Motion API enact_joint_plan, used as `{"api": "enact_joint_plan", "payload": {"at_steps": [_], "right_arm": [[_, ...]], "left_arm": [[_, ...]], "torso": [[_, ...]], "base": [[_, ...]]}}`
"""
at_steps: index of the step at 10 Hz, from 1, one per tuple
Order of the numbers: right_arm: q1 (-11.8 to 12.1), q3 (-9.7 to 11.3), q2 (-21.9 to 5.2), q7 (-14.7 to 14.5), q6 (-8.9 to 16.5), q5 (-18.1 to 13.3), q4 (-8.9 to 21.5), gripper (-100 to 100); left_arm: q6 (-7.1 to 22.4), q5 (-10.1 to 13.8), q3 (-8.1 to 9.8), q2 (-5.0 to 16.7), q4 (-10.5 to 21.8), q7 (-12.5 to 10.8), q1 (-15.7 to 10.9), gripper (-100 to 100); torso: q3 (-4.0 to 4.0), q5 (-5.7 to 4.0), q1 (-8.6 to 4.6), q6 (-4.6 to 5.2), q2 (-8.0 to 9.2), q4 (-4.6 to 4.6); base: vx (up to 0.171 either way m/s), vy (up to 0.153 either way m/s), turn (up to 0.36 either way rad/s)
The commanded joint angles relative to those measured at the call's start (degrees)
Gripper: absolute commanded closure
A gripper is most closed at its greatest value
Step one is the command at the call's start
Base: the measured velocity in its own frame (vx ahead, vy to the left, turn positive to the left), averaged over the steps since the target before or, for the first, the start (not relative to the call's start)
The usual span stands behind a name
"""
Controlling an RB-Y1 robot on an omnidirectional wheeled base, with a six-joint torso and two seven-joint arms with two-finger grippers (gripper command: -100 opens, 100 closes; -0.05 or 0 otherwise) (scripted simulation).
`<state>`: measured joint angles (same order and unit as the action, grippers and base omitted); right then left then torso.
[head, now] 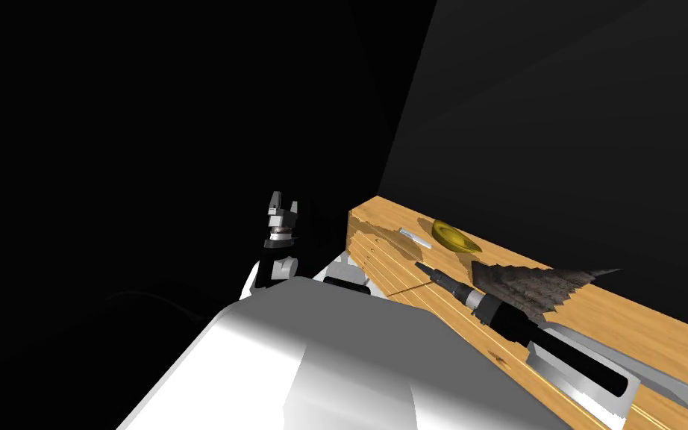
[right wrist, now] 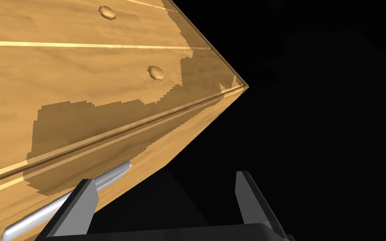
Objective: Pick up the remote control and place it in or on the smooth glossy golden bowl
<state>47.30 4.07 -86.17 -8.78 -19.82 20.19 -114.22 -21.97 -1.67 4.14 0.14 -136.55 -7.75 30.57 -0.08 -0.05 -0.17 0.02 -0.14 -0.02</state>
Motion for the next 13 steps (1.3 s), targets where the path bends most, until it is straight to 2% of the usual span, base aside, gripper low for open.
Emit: {"api": "enact_joint_plan", "payload": {"at_steps": [1,2,3,5,6,7,8,11,13], "right_arm": [[0.98,-0.07,-2.86,-0.36,0.27,0.30,0.07,-100],[0.98,-0.07,-3.53,-0.36,0.27,0.30,0.07,-100],[2.15,0.43,-5.81,-0.65,0.49,0.99,1.10,-100],[2.15,0.43,-8.21,-0.65,0.49,0.99,1.10,-100],[3.25,0.95,-10.42,-0.92,0.71,1.65,2.16,-100],[3.25,0.95,-12.16,-0.92,0.71,1.65,2.16,-100],[3.25,0.95,-12.83,-0.92,0.71,1.65,2.16,-100],[5.22,2.07,-19.13,-1.35,1.22,2.89,4.36,-100],[5.22,2.07,-21.78,-1.35,1.22,2.89,4.36,-100]], "left_arm": [[0.00,0.00,0.00,0.00,0.00,0.00,0.00,0],[0.00,0.00,0.01,0.00,0.00,0.00,0.01,0],[0.00,0.00,0.01,0.00,0.00,0.00,0.02,0],[0.00,0.00,0.01,0.00,0.00,0.00,0.01,0],[0.00,0.00,0.01,0.00,0.00,0.00,0.02,0],[0.00,0.00,0.00,0.00,0.00,0.00,0.00,0],[0.00,0.00,0.01,0.00,0.00,0.00,0.02,0],[0.00,0.00,0.01,0.00,0.00,0.00,0.02,0],[0.00,0.00,0.01,0.00,0.00,0.00,0.02,0]], "torso": [[0.00,0.00,0.00,0.00,0.00,0.00],[0.00,-0.01,-0.04,0.08,0.00,0.01],[0.01,-0.01,0.00,0.11,0.02,0.01],[0.00,-0.01,-0.03,0.07,0.00,0.00],[0.01,-0.01,0.00,0.12,0.00,0.01],[-0.01,-0.01,-0.02,0.02,-0.01,0.00],[-0.01,-0.02,-0.04,0.10,-0.03,0.00],[-0.03,-0.02,-0.03,0.11,-0.05,0.00],[-0.03,-0.03,-0.09,0.11,-0.05,0.00]], "base": [[-0.004,-0.033,0.196],[-0.001,-0.019,-0.017],[-0.004,-0.022,0.283],[-0.003,-0.025,0.129],[-0.005,-0.024,0.319],[0.000,-0.036,0.184],[0.006,-0.019,-0.036],[0.004,-0.034,0.269],[-0.001,-0.035,0.069]]}}
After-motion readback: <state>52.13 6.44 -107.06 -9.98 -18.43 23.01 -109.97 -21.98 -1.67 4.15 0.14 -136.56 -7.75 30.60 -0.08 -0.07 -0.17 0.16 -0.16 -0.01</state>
